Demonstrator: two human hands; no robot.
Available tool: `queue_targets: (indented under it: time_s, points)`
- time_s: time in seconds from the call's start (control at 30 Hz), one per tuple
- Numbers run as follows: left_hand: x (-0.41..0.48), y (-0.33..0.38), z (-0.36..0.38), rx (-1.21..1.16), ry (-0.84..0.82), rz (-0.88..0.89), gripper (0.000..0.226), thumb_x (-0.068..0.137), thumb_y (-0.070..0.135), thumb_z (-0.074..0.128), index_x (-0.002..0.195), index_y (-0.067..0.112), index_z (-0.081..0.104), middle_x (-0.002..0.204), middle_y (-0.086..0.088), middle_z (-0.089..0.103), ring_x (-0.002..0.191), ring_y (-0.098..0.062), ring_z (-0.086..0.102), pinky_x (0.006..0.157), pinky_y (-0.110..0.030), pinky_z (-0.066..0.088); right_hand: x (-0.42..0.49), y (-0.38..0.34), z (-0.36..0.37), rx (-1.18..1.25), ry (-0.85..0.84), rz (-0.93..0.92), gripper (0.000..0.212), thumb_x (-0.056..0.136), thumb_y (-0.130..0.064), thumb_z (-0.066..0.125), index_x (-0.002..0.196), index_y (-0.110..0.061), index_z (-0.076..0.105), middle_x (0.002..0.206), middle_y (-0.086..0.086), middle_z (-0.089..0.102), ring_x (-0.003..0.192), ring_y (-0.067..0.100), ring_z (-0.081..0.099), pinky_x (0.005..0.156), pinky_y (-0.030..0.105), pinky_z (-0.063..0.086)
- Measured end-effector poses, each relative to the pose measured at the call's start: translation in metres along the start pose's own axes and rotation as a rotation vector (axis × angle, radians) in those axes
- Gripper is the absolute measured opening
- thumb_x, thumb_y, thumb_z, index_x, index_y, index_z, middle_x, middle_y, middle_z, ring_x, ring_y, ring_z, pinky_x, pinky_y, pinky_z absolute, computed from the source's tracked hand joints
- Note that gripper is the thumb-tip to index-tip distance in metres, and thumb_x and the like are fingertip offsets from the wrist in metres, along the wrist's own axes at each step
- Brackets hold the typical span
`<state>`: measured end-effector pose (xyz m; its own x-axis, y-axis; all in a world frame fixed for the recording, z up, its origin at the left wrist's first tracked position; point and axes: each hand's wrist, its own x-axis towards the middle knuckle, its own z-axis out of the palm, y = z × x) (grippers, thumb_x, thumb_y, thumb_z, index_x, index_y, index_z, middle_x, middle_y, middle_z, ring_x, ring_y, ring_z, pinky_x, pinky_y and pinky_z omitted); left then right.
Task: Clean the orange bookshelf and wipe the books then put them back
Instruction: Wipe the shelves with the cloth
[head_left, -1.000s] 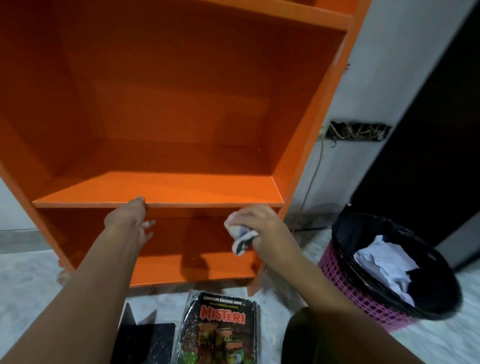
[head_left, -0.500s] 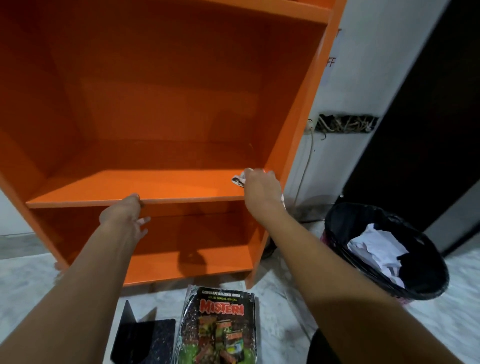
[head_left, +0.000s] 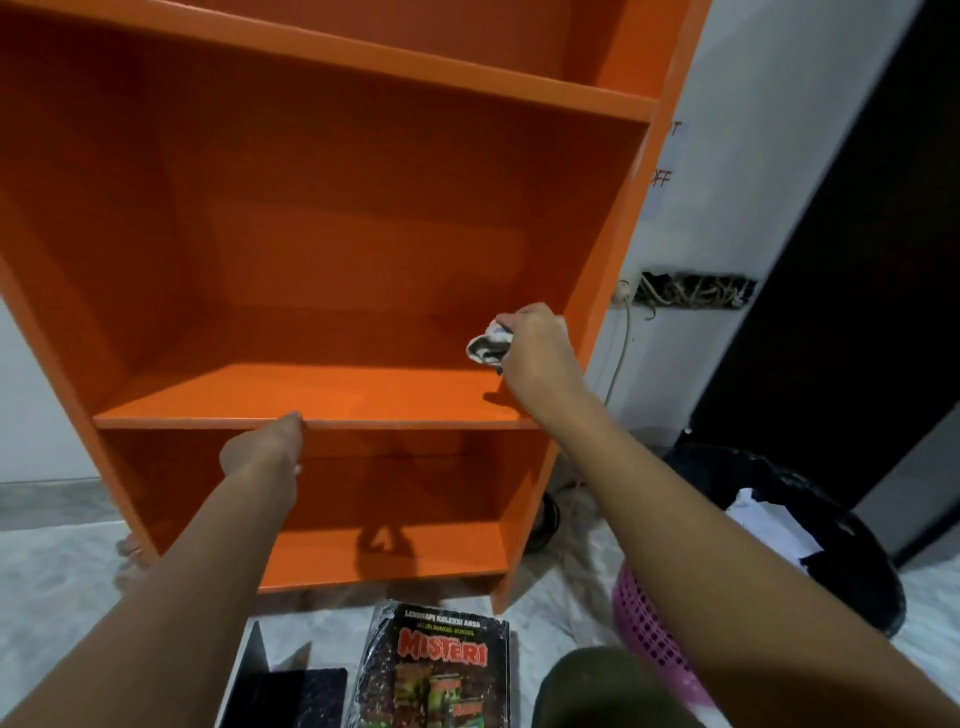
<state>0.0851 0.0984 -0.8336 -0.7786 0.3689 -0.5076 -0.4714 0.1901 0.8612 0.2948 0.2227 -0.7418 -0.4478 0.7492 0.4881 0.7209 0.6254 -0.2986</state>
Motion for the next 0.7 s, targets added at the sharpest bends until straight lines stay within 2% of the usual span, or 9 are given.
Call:
queue_targets:
  time_s: [0.1, 0.23, 0.27, 0.33, 0.4, 0.53, 0.6, 0.7]
  points:
    - [-0.004, -0.001, -0.005, 0.086, 0.131, 0.118, 0.069, 0.088, 0.034, 0.071, 0.14, -0.001, 0.041, 0.135, -0.019, 0.053, 0.12, -0.039, 0.053, 0.096, -0.046, 0.044, 0.026, -0.001, 0.024, -0.23, -0.118, -0.005, 0.032, 0.09, 0.004, 0.055, 0.12, -0.007, 0.061, 0.121, 0.014, 0.051, 0.111, 0.029, 0.046, 0.091, 0.04, 0.049]
    - [-0.004, 0.009, -0.017, 0.138, 0.263, 0.182, 0.085, 0.085, 0.031, 0.075, 0.146, 0.001, 0.025, 0.14, -0.021, 0.046, 0.124, -0.041, 0.049, 0.098, -0.047, 0.042, 0.055, 0.006, 0.055, -0.386, -0.29, -0.02, 0.019, 0.094, -0.002, 0.052, 0.109, -0.005, 0.064, 0.114, 0.016, 0.063, 0.103, 0.033, 0.06, 0.081, 0.04, 0.049]
    - [-0.001, 0.012, -0.019, 0.145, 0.297, 0.193, 0.085, 0.084, 0.032, 0.076, 0.145, 0.002, 0.025, 0.141, -0.021, 0.045, 0.124, -0.042, 0.048, 0.099, -0.048, 0.041, 0.063, 0.014, 0.063, -0.411, -0.287, -0.014, 0.021, 0.096, -0.005, 0.049, 0.11, -0.006, 0.064, 0.116, 0.016, 0.064, 0.106, 0.033, 0.061, 0.083, 0.04, 0.049]
    - [0.005, 0.014, -0.025, 0.174, 0.368, 0.233, 0.088, 0.082, 0.035, 0.076, 0.146, 0.005, 0.024, 0.146, -0.021, 0.039, 0.129, -0.043, 0.043, 0.105, -0.051, 0.038, 0.078, 0.03, 0.081, -0.448, -0.266, 0.006, 0.028, 0.1, -0.01, 0.041, 0.122, -0.006, 0.058, 0.13, 0.018, 0.055, 0.12, 0.035, 0.052, 0.097, 0.042, 0.044]
    - [0.015, 0.016, -0.031, 0.193, 0.456, 0.274, 0.093, 0.083, 0.037, 0.075, 0.15, 0.007, 0.018, 0.151, -0.02, 0.031, 0.136, -0.043, 0.034, 0.111, -0.054, 0.031, 0.095, 0.041, 0.101, -0.387, -0.267, 0.068, 0.033, 0.101, -0.014, 0.037, 0.128, -0.004, 0.055, 0.136, 0.02, 0.05, 0.125, 0.037, 0.046, 0.104, 0.044, 0.04]
    - [0.029, 0.031, -0.047, 0.191, 0.627, 0.352, 0.087, 0.089, 0.031, 0.066, 0.154, 0.008, 0.012, 0.156, -0.018, 0.023, 0.141, -0.042, 0.025, 0.112, -0.054, 0.027, 0.132, 0.048, 0.137, -0.17, -0.24, 0.126, 0.031, 0.1, -0.021, 0.044, 0.117, -0.006, 0.065, 0.126, 0.02, 0.06, 0.115, 0.038, 0.056, 0.094, 0.042, 0.048]
    - [0.037, 0.037, -0.054, 0.214, 0.679, 0.425, 0.075, 0.093, 0.029, 0.06, 0.152, 0.009, 0.018, 0.154, -0.017, 0.029, 0.14, -0.041, 0.028, 0.111, -0.056, 0.029, 0.148, 0.042, 0.152, -0.087, -0.241, 0.116, 0.034, 0.1, -0.028, 0.046, 0.117, -0.006, 0.065, 0.124, 0.02, 0.061, 0.112, 0.037, 0.059, 0.092, 0.041, 0.049]
    - [0.05, 0.041, -0.063, 0.214, 0.721, 0.522, 0.054, 0.096, 0.031, 0.052, 0.143, 0.011, 0.035, 0.142, -0.015, 0.047, 0.13, -0.043, 0.043, 0.105, -0.06, 0.037, 0.165, 0.024, 0.183, 0.007, -0.258, 0.095, 0.038, 0.095, -0.036, 0.053, 0.116, -0.008, 0.067, 0.123, 0.02, 0.062, 0.108, 0.036, 0.062, 0.089, 0.037, 0.051]
